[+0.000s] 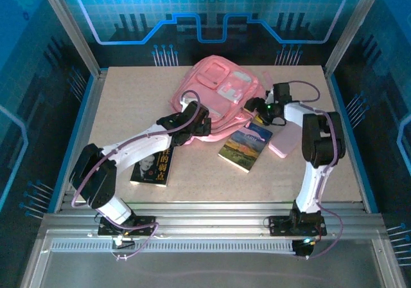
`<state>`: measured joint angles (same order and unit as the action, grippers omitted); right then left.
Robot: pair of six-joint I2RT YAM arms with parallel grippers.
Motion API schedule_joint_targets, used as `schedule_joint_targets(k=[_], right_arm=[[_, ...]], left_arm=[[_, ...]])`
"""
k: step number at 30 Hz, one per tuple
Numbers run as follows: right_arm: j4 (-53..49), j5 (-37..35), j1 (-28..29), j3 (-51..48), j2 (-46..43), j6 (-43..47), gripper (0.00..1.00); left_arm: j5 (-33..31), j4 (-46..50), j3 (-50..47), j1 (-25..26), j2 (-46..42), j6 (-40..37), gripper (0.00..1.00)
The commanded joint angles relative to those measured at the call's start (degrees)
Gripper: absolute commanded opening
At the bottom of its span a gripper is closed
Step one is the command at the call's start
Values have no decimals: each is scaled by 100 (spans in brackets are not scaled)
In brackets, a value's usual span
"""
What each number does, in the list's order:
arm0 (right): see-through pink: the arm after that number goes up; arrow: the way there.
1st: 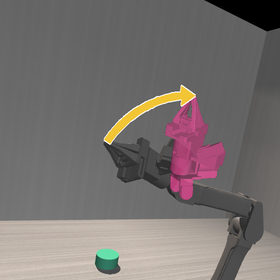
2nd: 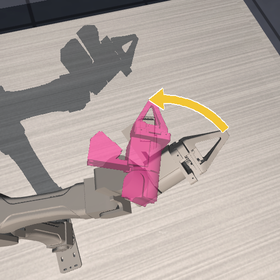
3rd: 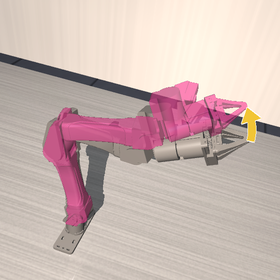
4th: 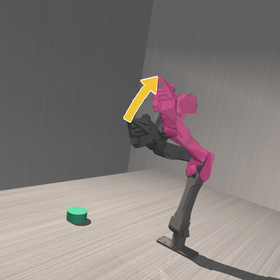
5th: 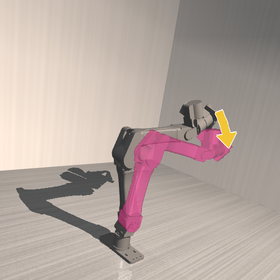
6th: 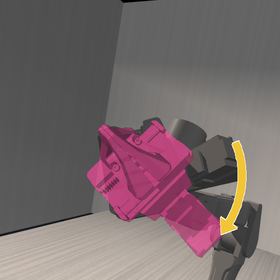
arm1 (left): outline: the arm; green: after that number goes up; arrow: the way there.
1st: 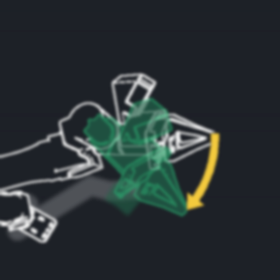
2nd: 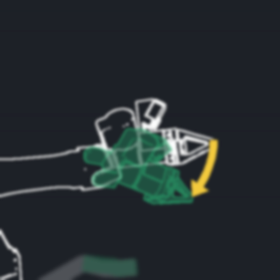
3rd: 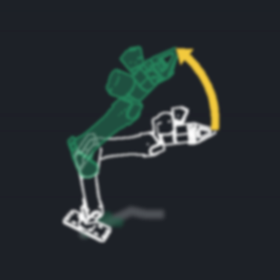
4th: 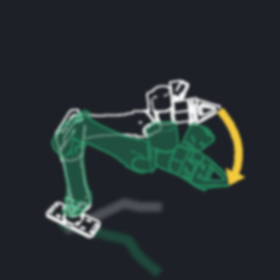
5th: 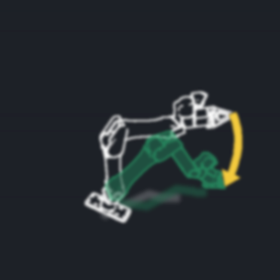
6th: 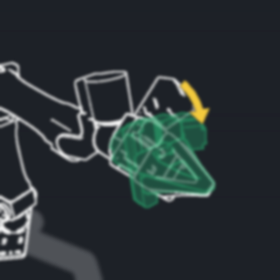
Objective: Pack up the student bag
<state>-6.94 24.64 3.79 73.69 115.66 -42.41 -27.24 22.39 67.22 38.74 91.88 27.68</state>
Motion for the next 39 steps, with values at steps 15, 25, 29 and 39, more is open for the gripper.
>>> schedule_joint_targets(k=[15, 25, 29, 39], right_arm=[[1128, 783, 81, -651, -1038, -1168, 0], [1123, -132, 1000, -1590, -2381, -2139, 0], [1066, -490, 1243, -1279, -2231, -2347, 0], [992, -853, 1470, -619, -1708, -2942, 0]], left_arm=[[421, -2046, -510, -228, 1077, 411, 99], [439, -2543, 767, -894, 1695, -876, 99], [784, -1830, 921, -880, 1050, -1032, 99], [2704, -1716, -293, -161, -553, -598, 85]])
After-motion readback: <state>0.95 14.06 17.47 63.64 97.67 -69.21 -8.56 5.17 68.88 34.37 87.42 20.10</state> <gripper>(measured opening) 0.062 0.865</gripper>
